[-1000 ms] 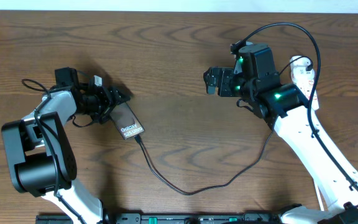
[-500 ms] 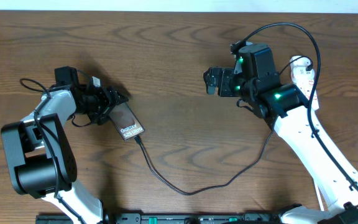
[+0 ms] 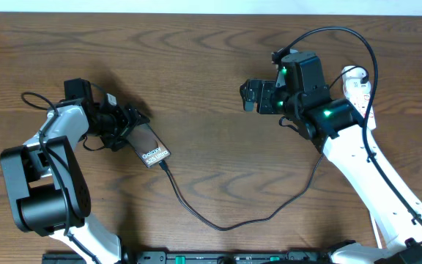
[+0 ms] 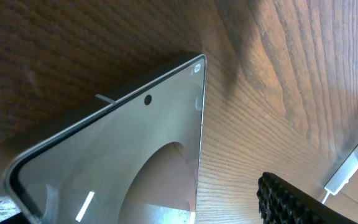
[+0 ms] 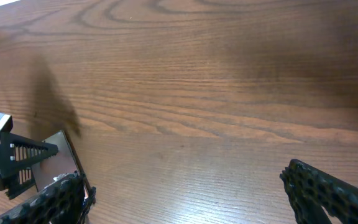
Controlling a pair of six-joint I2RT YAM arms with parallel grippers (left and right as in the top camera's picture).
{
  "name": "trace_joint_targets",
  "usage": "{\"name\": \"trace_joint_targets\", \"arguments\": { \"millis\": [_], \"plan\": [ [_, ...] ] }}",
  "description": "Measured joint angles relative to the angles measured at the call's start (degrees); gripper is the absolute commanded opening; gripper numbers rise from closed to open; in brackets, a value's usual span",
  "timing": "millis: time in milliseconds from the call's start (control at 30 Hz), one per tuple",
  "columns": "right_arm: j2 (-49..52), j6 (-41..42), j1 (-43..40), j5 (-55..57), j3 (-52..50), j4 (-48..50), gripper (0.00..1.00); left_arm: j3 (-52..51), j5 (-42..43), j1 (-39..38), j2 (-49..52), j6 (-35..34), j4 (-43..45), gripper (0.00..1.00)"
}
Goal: Plug charger to phone and switch on socket
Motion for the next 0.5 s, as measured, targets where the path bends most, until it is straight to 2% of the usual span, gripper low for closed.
{"name": "trace_joint_targets", "arguments": {
  "millis": [367,400,500],
  "plan": [
    [0.00,0.00,0.00,0.00,0.00,0.00,0.99,0.24,-0.87,0.02,-0.09,-0.07,-1.18,0.84],
    [0.00,0.00,0.00,0.00,0.00,0.00,0.99,0.24,-0.92,0.02,-0.09,-0.07,-1.22,0.89],
    [0.00,0.00,0.00,0.00,0.00,0.00,0.99,0.39,-1.22,0.00,-0.26,-0.31,-1.77,0.89]
  ]
}}
